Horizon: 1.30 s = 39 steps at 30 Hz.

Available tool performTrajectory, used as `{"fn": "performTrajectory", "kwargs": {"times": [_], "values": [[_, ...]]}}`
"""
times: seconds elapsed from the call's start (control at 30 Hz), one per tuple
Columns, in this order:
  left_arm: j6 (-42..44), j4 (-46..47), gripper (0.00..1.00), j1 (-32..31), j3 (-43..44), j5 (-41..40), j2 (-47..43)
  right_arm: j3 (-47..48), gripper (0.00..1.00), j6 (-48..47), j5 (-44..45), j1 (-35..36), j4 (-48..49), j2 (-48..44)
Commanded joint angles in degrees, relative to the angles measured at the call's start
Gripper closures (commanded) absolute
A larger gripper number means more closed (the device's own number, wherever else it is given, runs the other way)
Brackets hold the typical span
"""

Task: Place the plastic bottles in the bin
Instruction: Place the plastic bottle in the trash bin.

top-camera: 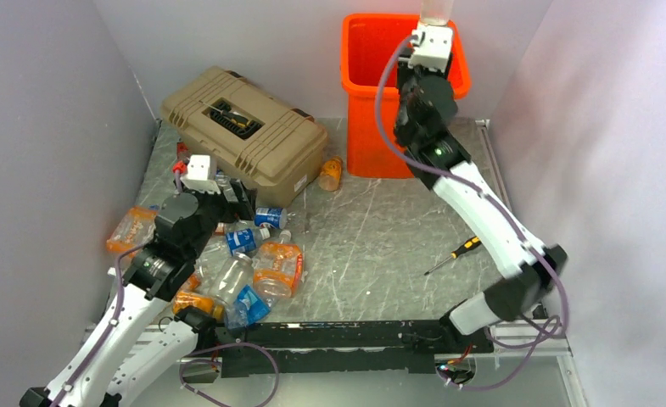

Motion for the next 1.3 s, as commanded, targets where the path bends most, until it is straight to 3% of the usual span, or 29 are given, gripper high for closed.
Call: {"fn": "performTrajectory", "kwargs": {"times": [0.0, 0.1, 0.17, 0.33, 0.57, 0.67, 0.8, 0.87, 1.0, 1.27], "values": [[2.18, -0.05, 0.01, -0.07, -0.14, -5.57, -3.08, 9.11, 1.00, -5.04, 1.98, -5.40, 1.79, 9.21], [0.66, 0.03, 0.01, -0.09, -1.37, -7.65, -5.21, 11.37, 1.00, -8.99, 1.00, -6.73, 7.04, 13.99], [-0.04, -0.36, 0.00, -0.09, -1.24, -8.29, -5.34, 12.81, 1.00, -6.73, -2.26, -8.17, 6.22, 15.66], [-0.71, -0.78, 0.00, -0.09, -0.81, -5.63, -4.25, 23.76, 1.00, 3.36, -6.57, -12.08, -7.04, 23.07], [-1.11, -0.79, 0.01, -0.09, -0.72, -3.49, -3.47, 26.37, 1.00, 11.19, -10.12, -14.43, -14.14, 25.81], [-1.08, -0.35, 0.01, -0.13, -0.88, -2.34, -3.29, 28.17, 0.83, 11.43, -10.38, -14.60, -16.94, 27.64], [-0.72, 0.30, 0.01, -0.27, -1.16, -1.29, -2.71, 28.91, 0.43, 12.93, -11.72, -14.87, -17.88, 27.68], [-0.64, 0.32, 0.00, -0.35, -1.09, -1.16, -2.53, 30.06, 0.34, 13.47, -12.15, -14.87, -18.77, 28.02], [-0.42, 0.34, 0.01, -0.31, -1.10, -1.04, -2.35, 30.86, 0.28, 14.37, -13.19, -14.85, -19.31, 27.23], [0.00, 0.49, 0.00, -0.34, -1.16, -1.11, -1.74, 29.94, 0.27, 18.36, -20.73, -13.05, -18.82, 20.26]]}}
